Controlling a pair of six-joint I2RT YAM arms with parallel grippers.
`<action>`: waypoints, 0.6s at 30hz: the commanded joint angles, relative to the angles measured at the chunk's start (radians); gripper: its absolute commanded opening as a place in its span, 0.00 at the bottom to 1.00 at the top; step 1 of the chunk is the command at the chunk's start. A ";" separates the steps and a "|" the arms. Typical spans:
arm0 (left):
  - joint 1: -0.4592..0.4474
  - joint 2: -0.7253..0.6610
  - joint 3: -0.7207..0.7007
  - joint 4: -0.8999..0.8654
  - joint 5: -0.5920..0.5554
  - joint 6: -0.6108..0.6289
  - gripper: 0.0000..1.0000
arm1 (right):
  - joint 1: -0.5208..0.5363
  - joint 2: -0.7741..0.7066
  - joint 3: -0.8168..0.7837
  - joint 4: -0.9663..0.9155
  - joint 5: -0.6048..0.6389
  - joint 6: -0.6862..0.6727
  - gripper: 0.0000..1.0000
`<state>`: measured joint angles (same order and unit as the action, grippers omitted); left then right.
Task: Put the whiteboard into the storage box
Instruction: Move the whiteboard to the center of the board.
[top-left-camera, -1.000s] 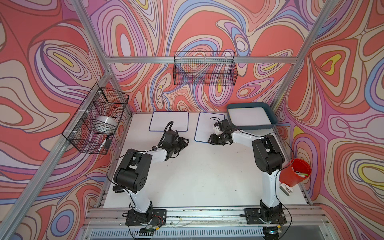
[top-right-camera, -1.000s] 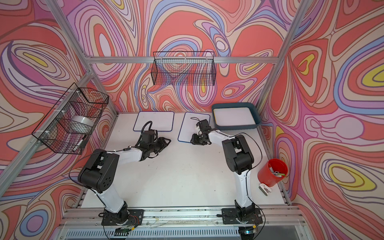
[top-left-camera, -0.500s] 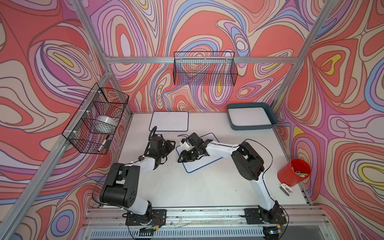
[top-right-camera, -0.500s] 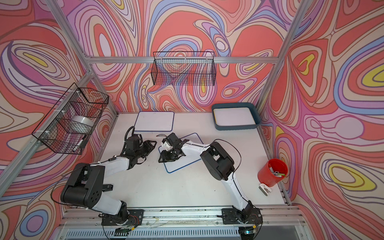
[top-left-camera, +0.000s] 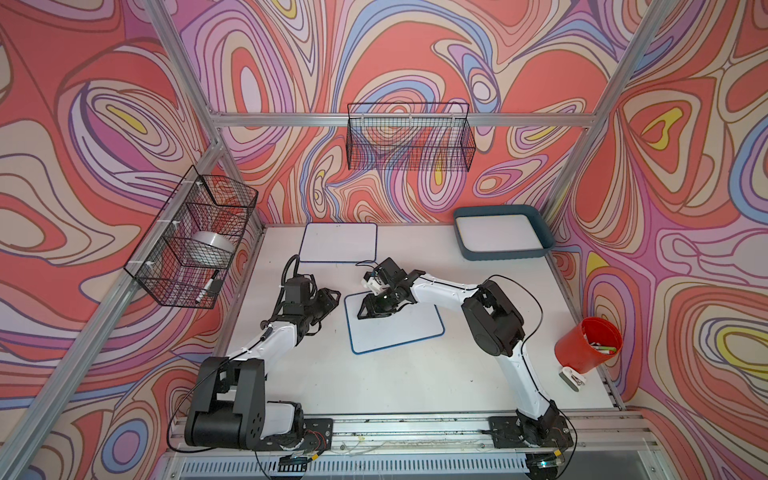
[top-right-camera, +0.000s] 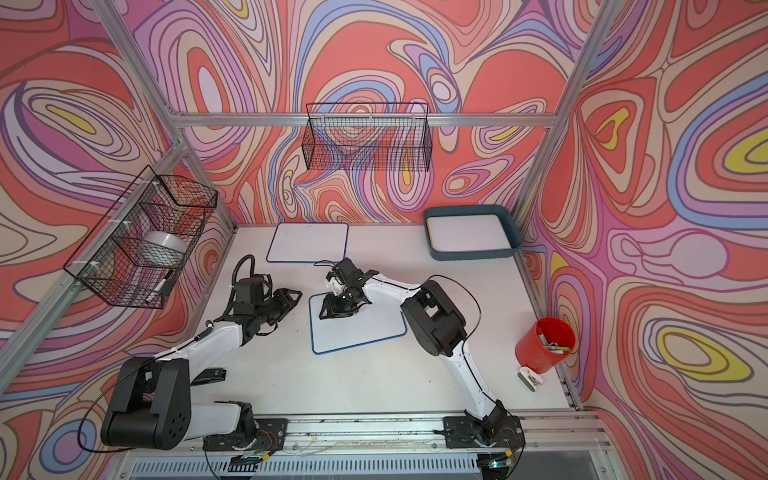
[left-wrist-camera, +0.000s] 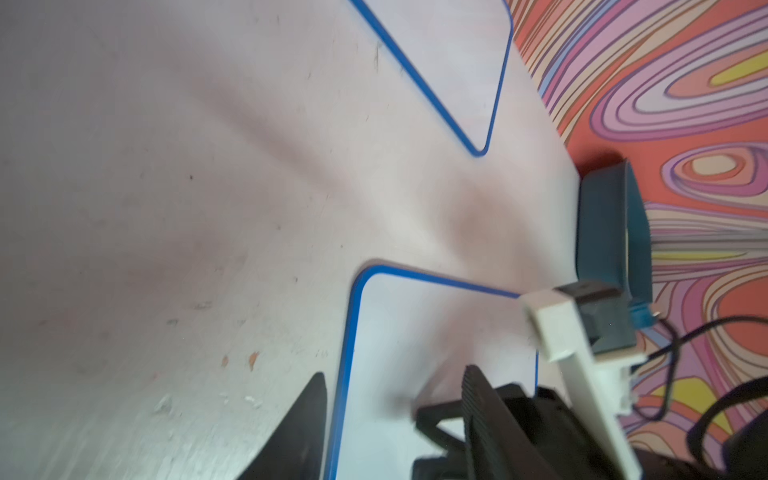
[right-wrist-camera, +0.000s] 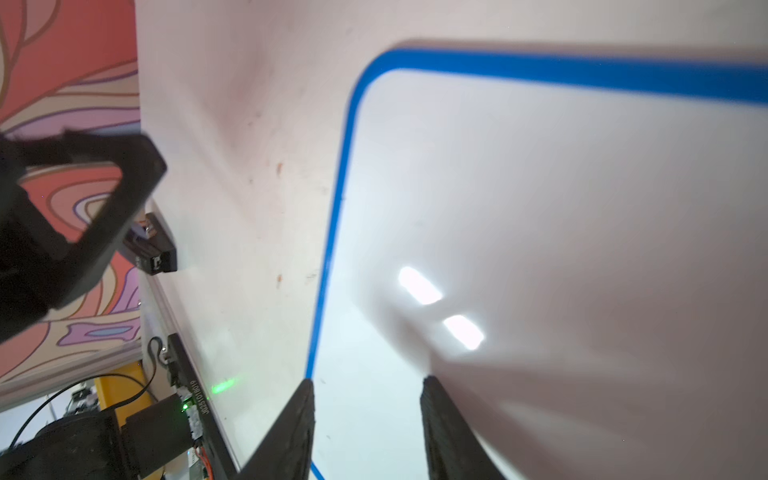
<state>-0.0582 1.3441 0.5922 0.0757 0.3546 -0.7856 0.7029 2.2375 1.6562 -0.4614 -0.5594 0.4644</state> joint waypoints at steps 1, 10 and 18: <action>0.003 -0.026 0.036 -0.166 0.061 0.077 0.49 | -0.082 -0.121 -0.081 0.025 0.089 -0.008 0.44; 0.002 -0.050 0.012 -0.305 0.104 0.139 0.49 | -0.252 -0.242 -0.263 0.026 0.180 -0.058 0.44; -0.016 -0.055 -0.026 -0.317 0.160 0.135 0.48 | -0.367 -0.273 -0.323 0.012 0.195 -0.078 0.44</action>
<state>-0.0628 1.3029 0.5766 -0.1936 0.4843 -0.6724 0.3580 2.0045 1.3449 -0.4408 -0.3889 0.4103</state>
